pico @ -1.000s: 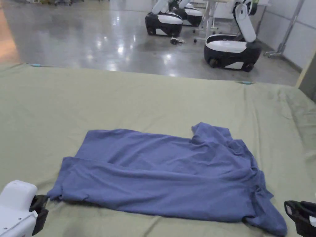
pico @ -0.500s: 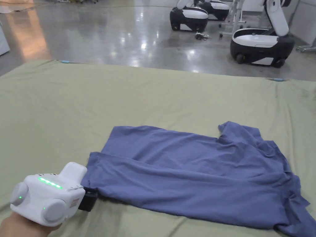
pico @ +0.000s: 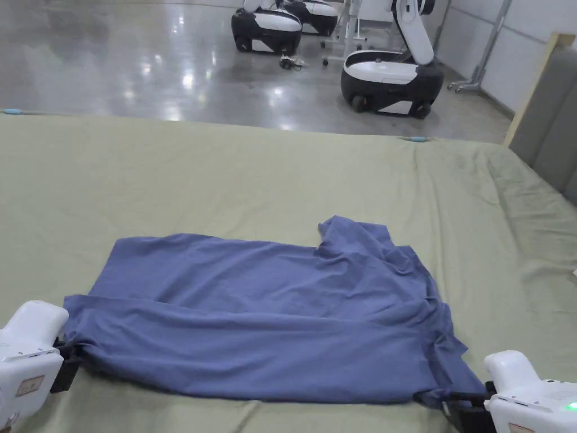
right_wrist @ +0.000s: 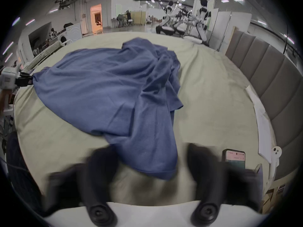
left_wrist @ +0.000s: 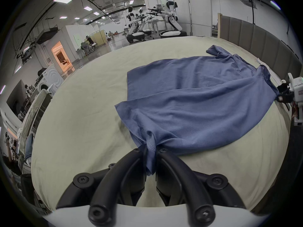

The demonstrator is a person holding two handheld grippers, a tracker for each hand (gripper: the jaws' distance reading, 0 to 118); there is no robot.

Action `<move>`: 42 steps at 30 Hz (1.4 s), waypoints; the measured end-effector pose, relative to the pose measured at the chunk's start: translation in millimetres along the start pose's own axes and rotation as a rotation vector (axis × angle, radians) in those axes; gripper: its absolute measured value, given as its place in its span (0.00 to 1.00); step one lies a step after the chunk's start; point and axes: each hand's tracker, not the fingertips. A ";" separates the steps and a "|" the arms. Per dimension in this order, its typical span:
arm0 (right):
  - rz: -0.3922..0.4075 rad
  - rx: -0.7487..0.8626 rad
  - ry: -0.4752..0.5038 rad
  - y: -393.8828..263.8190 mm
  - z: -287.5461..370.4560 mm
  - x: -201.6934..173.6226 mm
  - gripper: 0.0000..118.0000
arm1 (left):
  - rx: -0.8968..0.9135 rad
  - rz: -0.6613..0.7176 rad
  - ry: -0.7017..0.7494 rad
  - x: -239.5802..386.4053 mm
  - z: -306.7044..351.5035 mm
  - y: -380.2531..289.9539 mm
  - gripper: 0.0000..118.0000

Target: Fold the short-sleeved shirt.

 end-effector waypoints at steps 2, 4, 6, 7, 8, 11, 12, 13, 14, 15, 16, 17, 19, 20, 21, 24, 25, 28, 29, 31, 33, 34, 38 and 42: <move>-0.049 0.045 0.025 1.4 -0.9 5.9 0.11 | -0.026 0.001 -0.028 3.4 9.8 -0.9 0.07; -0.125 0.049 0.064 5.3 10.0 12.3 0.10 | -0.019 -0.008 -0.014 5.4 18.2 -3.1 0.07; -0.129 0.095 0.074 8.2 27.1 16.0 0.10 | -0.010 -0.001 -0.015 3.2 33.8 -3.4 0.07; -0.118 0.112 0.072 9.1 39.0 15.0 0.10 | 0.000 0.008 -0.018 3.0 42.4 -3.6 0.07; -0.112 0.121 0.072 10.3 50.5 16.0 0.10 | 0.020 0.013 -0.020 3.5 52.6 -4.0 0.07; -0.099 0.156 0.078 10.4 84.8 20.5 0.10 | 0.036 -0.036 -0.030 7.9 83.7 -6.0 0.07; -0.098 0.164 0.084 9.3 95.9 23.4 0.10 | 0.048 -0.059 -0.022 12.6 96.2 -8.1 0.07; -0.100 0.168 0.094 8.0 104.3 26.3 0.10 | 0.049 -0.067 -0.025 12.5 104.9 -9.7 0.07; -0.103 0.166 0.104 5.9 112.6 29.1 0.10 | 0.056 -0.074 -0.023 14.5 115.6 -13.3 0.07; -0.103 0.156 0.112 3.2 120.6 28.1 0.10 | 0.055 -0.072 -0.026 16.1 125.2 -17.5 0.07; -0.099 0.141 0.117 -0.4 124.5 28.6 0.10 | 0.050 -0.071 -0.030 17.5 132.5 -22.0 0.07; -0.091 0.121 0.118 -5.7 125.8 28.8 0.10 | 0.044 -0.069 -0.033 15.4 136.0 -28.3 0.07; -0.060 0.068 0.122 -20.3 117.1 29.3 0.10 | 0.023 -0.069 -0.030 20.6 139.2 -44.5 0.07; -0.049 0.040 0.118 -28.7 110.3 28.2 0.10 | -0.008 -0.061 -0.040 23.2 136.5 -53.8 0.07; -0.056 0.018 0.119 -35.9 103.6 27.2 0.10 | -0.025 -0.043 -0.054 21.4 129.8 -62.2 0.07; -0.092 -0.016 0.140 -50.3 87.8 20.9 0.10 | -0.049 0.015 -0.105 24.2 112.4 -81.3 0.07; -0.093 -0.020 0.139 -53.4 82.6 19.4 0.10 | -0.056 0.024 -0.112 22.6 107.2 -83.5 0.07; -0.080 -0.008 0.109 -60.2 75.6 19.6 0.55 | -0.013 0.071 -0.116 21.0 109.0 -85.5 0.26; -0.065 -0.015 0.109 -59.2 77.5 20.3 0.88 | -0.004 0.063 -0.105 17.4 113.7 -83.5 0.45; -0.035 0.058 0.084 -54.1 93.2 20.8 0.97 | 0.080 0.022 -0.033 15.8 131.1 -79.2 0.67; -0.017 0.099 0.061 -40.4 108.5 17.9 0.97 | 0.143 -0.006 0.002 13.5 149.4 -69.2 0.67; -0.010 0.130 0.051 -33.4 113.9 15.6 0.97 | 0.180 -0.011 0.007 13.9 155.5 -64.4 0.67; -0.024 0.268 0.057 7.1 131.0 0.4 0.77 | 0.273 0.023 0.002 14.8 154.1 -37.2 0.63; -0.044 0.324 0.086 46.8 118.8 -20.2 0.09 | 0.196 0.043 0.008 19.5 110.6 -2.8 0.03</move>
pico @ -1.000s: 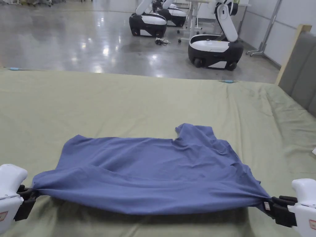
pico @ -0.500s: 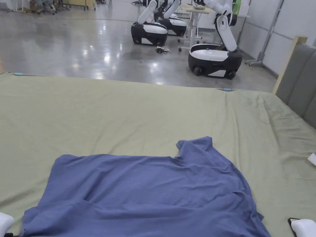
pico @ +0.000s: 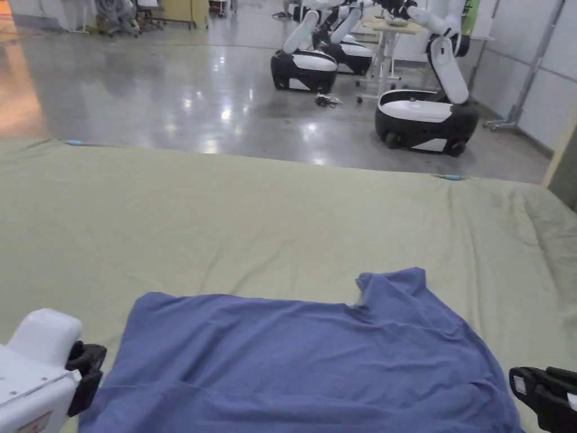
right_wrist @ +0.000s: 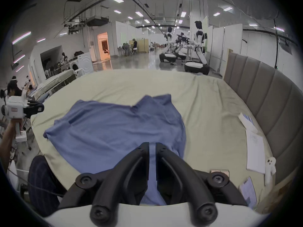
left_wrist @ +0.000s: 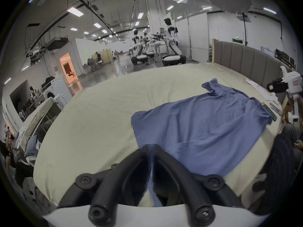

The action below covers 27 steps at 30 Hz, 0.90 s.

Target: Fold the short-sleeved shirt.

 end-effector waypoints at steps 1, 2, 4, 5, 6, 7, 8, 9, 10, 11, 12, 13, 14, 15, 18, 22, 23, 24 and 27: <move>0.012 -0.001 0.006 7.8 -5.8 -7.2 0.08 | 0.004 -0.010 0.019 -0.4 -12.5 4.5 0.03; 0.029 -0.014 0.015 12.9 -14.9 -12.8 0.08 | -0.024 -0.022 0.006 -2.2 -28.2 11.3 0.03; 0.048 -0.019 0.023 18.4 -29.2 -23.5 0.08 | -0.063 -0.016 0.025 -12.7 -66.2 21.3 0.04; 0.057 -0.021 0.032 21.2 -35.2 -26.9 0.08 | -0.065 -0.013 0.035 -17.7 -83.4 28.2 0.08; 0.061 -0.029 0.043 22.7 -41.2 -30.6 0.08 | -0.070 0.000 0.054 -24.7 -100.2 35.2 0.08; 0.063 -0.036 0.049 23.0 -45.6 -33.6 0.08 | -0.067 0.006 0.055 -30.2 -113.6 39.2 0.12; 0.065 -0.040 0.052 22.4 -49.9 -36.7 0.08 | -0.070 0.021 0.067 -36.8 -130.7 45.2 0.25; 0.066 -0.045 0.055 21.7 -54.0 -37.0 0.08 | -0.089 0.029 0.062 -39.0 -151.3 51.4 0.54; 0.068 -0.051 0.055 20.8 -57.4 -37.5 0.08 | -0.121 0.031 0.073 -42.5 -168.1 55.8 0.68; 0.069 -0.059 0.051 19.6 -61.1 -37.8 0.08 | -0.148 0.034 0.090 -46.5 -182.0 59.2 0.70; 0.071 -0.069 0.044 18.4 -65.1 -36.6 0.08 | -0.176 0.023 0.119 -48.6 -199.8 62.1 0.70; 0.072 -0.079 0.037 17.7 -68.7 -32.9 0.08 | -0.175 0.014 0.128 -49.4 -212.7 62.5 0.70; 0.070 -0.092 0.024 17.5 -72.2 -29.0 0.08 | -0.171 0.025 0.132 -50.9 -227.3 62.6 0.70; 0.063 -0.101 0.012 18.1 -74.9 -24.7 0.08 | -0.188 0.041 0.137 -54.6 -237.8 62.9 0.70; 0.027 -0.122 -0.022 20.6 -90.3 -0.1 0.08 | -0.213 0.047 0.135 -52.3 -265.2 63.7 0.70; 0.003 -0.145 -0.096 32.4 -125.6 28.8 0.09 | -0.227 0.002 0.061 -39.7 -265.0 58.5 0.05; 0.000 -0.153 -0.117 36.3 -138.6 36.2 0.13 | -0.182 0.051 0.041 -38.2 -255.9 59.3 0.05; 0.007 -0.170 -0.130 40.7 -153.6 43.7 0.30 | -0.167 0.019 0.093 -33.8 -241.8 63.0 0.05; 0.016 -0.180 -0.148 46.9 -199.1 60.6 0.92 | -0.161 0.002 0.067 -31.4 -225.4 65.9 0.05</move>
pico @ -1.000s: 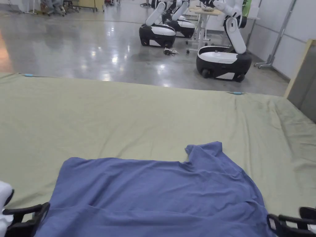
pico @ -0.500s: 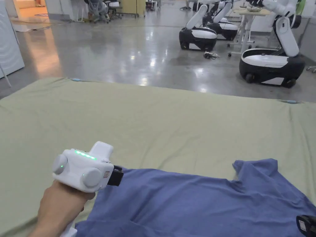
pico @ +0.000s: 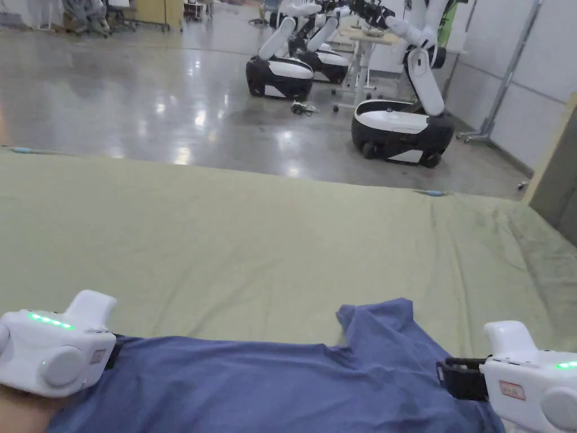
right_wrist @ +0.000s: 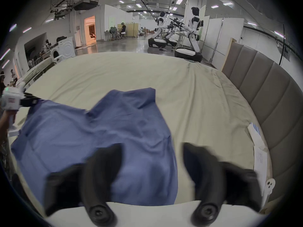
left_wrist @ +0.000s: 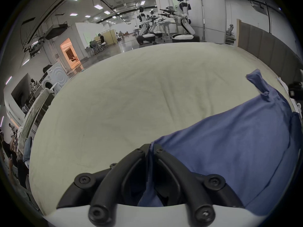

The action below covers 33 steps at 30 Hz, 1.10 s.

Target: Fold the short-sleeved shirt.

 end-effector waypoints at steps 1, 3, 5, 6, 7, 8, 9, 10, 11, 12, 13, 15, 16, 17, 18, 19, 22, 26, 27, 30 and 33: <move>-0.003 -0.013 -0.008 3.3 -13.1 2.6 0.98 | 0.014 -0.004 0.002 -0.8 7.6 0.9 0.05; -0.034 -0.060 -0.001 9.3 -40.6 8.6 0.98 | 0.040 0.017 -0.004 -6.7 25.3 5.3 0.05; -0.088 -0.086 -0.042 11.6 -58.9 12.9 0.95 | 0.056 0.030 -0.020 -6.9 31.9 7.4 0.05; -0.098 -0.081 -0.053 11.0 -62.5 13.0 0.76 | 0.063 0.024 -0.017 -6.3 36.7 8.0 0.05; -0.112 -0.083 -0.042 9.8 -66.2 14.9 0.43 | 0.064 0.015 -0.015 -5.5 39.0 8.7 0.05; -0.140 -0.124 -0.029 8.3 -71.5 16.8 0.09 | 0.062 0.008 -0.012 -8.6 36.9 8.1 0.05; -0.139 -0.170 -0.037 6.9 -76.0 17.3 0.09 | 0.070 0.008 -0.013 -9.3 37.8 8.5 0.05; -0.131 -0.173 -0.043 4.0 -76.4 17.2 0.04 | 0.072 0.009 -0.016 -10.2 38.4 9.1 0.05; -0.143 -0.145 -0.015 1.5 -69.9 18.1 0.04 | 0.071 0.011 -0.020 -10.6 38.9 10.2 0.05; -0.161 -0.140 0.005 2.1 -63.5 19.7 0.04 | 0.072 0.009 -0.019 -10.5 42.8 9.9 0.05; -0.177 -0.141 0.030 3.2 -56.7 22.1 0.04 | 0.074 0.010 -0.023 -10.4 45.1 10.2 0.05; -0.147 -0.091 0.022 6.7 -30.7 22.4 0.04 | 0.081 0.007 -0.020 -11.6 54.1 12.1 0.05; -0.135 -0.061 0.018 9.3 -18.0 24.6 0.04 | 0.092 0.009 -0.019 -3.7 71.9 10.9 0.05; -0.138 -0.036 0.037 11.8 -1.6 28.0 0.04 | 0.109 0.013 -0.021 0.1 86.5 9.7 0.05; -0.142 -0.002 0.053 14.7 18.0 28.6 0.04 | 0.130 0.016 -0.024 3.3 102.0 7.3 0.05; -0.135 0.033 0.056 14.9 36.1 29.2 0.04 | 0.156 0.015 -0.024 6.7 117.1 3.9 0.05; -0.130 0.128 0.084 5.8 99.9 26.8 0.04 | 0.224 0.000 -0.027 0.1 162.2 -4.7 0.05; -0.087 0.186 0.113 -30.8 173.0 18.1 0.04 | 0.271 0.015 -0.037 -6.6 223.0 -45.4 0.05; -0.075 0.188 0.114 -43.9 186.7 15.7 0.04 | 0.273 0.022 -0.043 -6.3 237.0 -60.4 0.05; -0.035 0.132 0.108 -86.0 207.4 2.3 0.04 | 0.207 0.053 -0.084 -7.4 254.9 -110.0 0.05; 0.020 0.004 0.080 -136.0 198.9 -9.6 0.04 | 0.075 0.073 -0.127 1.0 244.1 -161.5 0.05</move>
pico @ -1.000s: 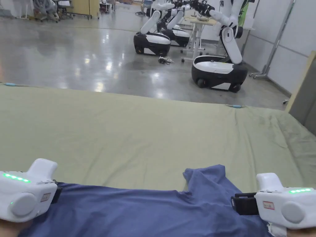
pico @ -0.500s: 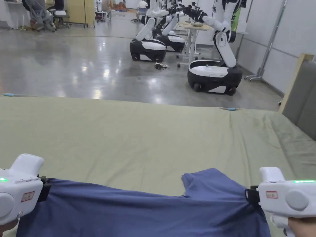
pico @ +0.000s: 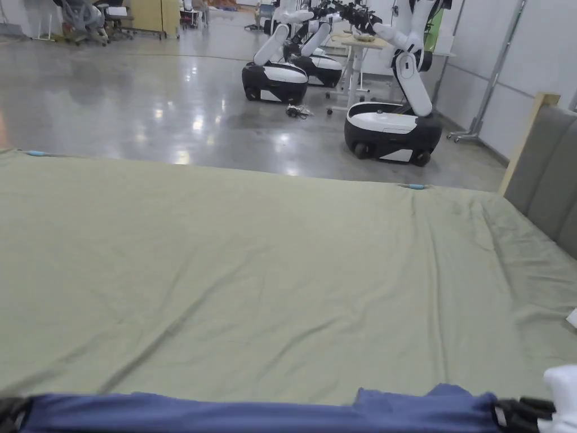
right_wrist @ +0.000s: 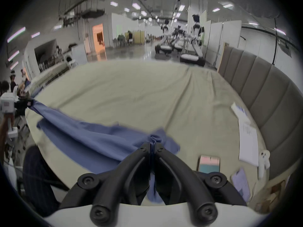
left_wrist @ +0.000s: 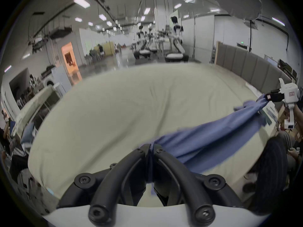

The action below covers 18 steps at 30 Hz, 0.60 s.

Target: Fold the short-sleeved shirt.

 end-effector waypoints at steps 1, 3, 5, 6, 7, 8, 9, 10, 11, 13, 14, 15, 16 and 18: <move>-0.004 -0.041 0.004 -13.0 -10.7 2.7 0.04 | -0.041 -0.002 -0.007 1.8 -5.5 -13.5 0.05; -0.057 -0.113 0.018 -36.6 -26.0 1.6 0.04 | -0.098 0.065 -0.044 3.2 -24.2 -36.6 0.05; -0.056 -0.102 0.007 -43.2 -32.6 0.5 0.04 | -0.082 0.111 -0.035 1.5 -34.4 -41.9 0.05; -0.055 -0.093 0.004 -41.9 -31.1 0.5 0.04 | -0.072 0.110 -0.021 1.3 -37.0 -39.3 0.06; -0.054 -0.079 0.006 -37.9 -27.1 0.4 0.04 | -0.056 0.112 -0.002 -5.1 -42.2 -41.9 0.07; -0.050 -0.054 -0.004 -32.8 -21.1 -0.8 0.05 | -0.031 0.120 -0.002 -6.9 -39.7 -38.9 0.12; -0.033 -0.021 -0.019 -24.2 -10.3 -2.6 0.10 | 0.001 0.114 0.036 -7.9 -34.3 -34.4 0.33; -0.014 0.002 -0.024 -17.8 -2.1 -5.7 0.27 | 0.040 0.119 0.019 -8.0 -27.3 -31.1 0.51; 0.003 0.019 -0.021 -10.3 7.2 -10.9 0.56 | 0.097 0.106 0.033 -5.6 -16.8 -26.3 0.64; 0.019 0.105 -0.012 0.0 30.5 -24.9 1.00 | 0.181 0.074 0.040 -3.0 0.0 -20.9 0.66; 0.013 0.187 0.014 6.7 39.6 -35.2 0.97 | 0.202 0.074 0.038 -2.1 7.3 -19.3 0.66; -0.004 0.196 0.024 12.7 45.0 -45.6 0.98 | 0.223 0.089 0.047 -1.4 17.0 -24.2 0.66; -0.020 0.215 0.045 16.6 49.6 -54.8 0.97 | 0.242 0.106 0.053 -1.4 21.7 -26.2 0.66; -0.050 0.257 0.114 23.1 57.9 -75.1 0.78 | 0.250 0.135 0.048 -5.0 26.8 -30.7 0.62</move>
